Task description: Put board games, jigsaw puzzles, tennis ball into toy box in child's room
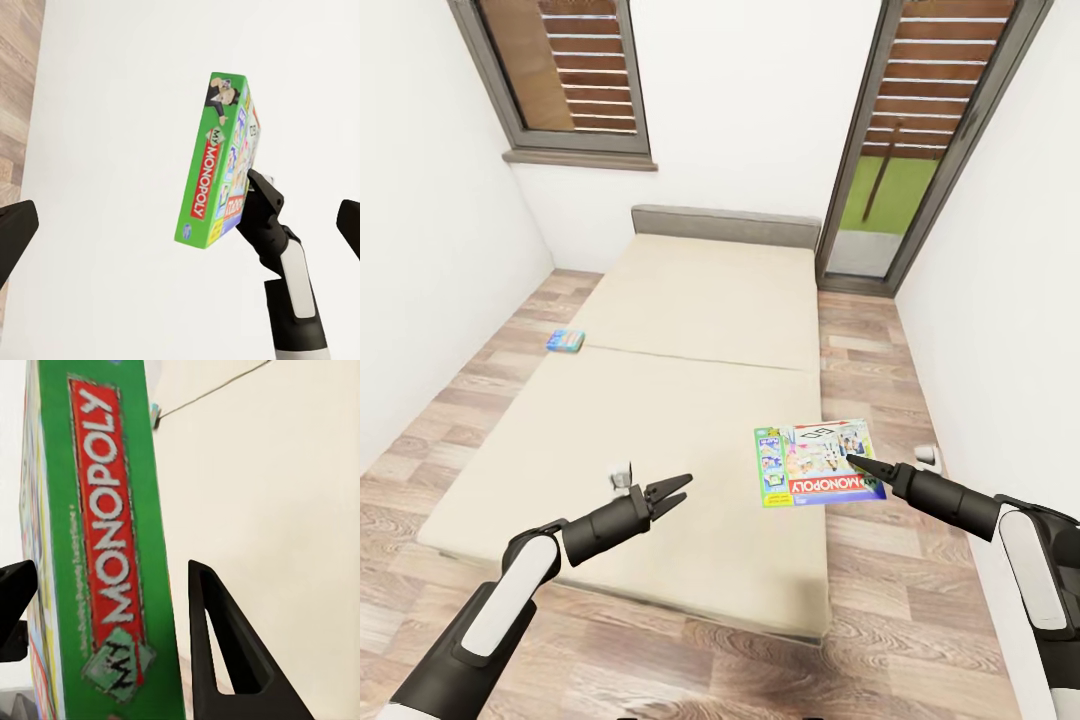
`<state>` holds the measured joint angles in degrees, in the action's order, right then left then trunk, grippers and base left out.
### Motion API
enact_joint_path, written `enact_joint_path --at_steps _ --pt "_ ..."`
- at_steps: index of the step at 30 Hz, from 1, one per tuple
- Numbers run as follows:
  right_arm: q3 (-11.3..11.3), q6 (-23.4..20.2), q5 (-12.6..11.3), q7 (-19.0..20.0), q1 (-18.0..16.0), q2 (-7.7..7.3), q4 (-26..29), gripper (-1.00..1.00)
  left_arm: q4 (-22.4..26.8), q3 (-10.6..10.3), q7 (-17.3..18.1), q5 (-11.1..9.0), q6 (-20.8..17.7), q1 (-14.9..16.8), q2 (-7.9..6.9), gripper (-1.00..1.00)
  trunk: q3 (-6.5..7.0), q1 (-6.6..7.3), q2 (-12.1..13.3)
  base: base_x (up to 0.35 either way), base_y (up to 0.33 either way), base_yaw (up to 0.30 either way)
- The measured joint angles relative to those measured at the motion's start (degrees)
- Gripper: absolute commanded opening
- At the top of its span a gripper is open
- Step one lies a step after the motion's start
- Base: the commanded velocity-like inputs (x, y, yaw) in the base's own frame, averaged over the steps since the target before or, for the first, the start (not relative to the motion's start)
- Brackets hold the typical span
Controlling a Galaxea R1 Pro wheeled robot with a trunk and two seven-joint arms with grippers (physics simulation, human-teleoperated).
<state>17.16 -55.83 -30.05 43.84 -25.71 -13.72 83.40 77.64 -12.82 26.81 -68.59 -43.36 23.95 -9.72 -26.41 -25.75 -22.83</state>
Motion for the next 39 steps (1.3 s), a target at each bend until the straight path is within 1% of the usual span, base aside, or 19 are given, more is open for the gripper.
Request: enact_joint_path --at_steps 39 --pt "0.0 0.0 0.0 0.0 0.0 0.04 0.0 -1.0 -0.1 0.0 0.0 0.0 0.0 0.0 0.0 1.0 3.63 0.0 0.0 0.0 0.0 0.0"
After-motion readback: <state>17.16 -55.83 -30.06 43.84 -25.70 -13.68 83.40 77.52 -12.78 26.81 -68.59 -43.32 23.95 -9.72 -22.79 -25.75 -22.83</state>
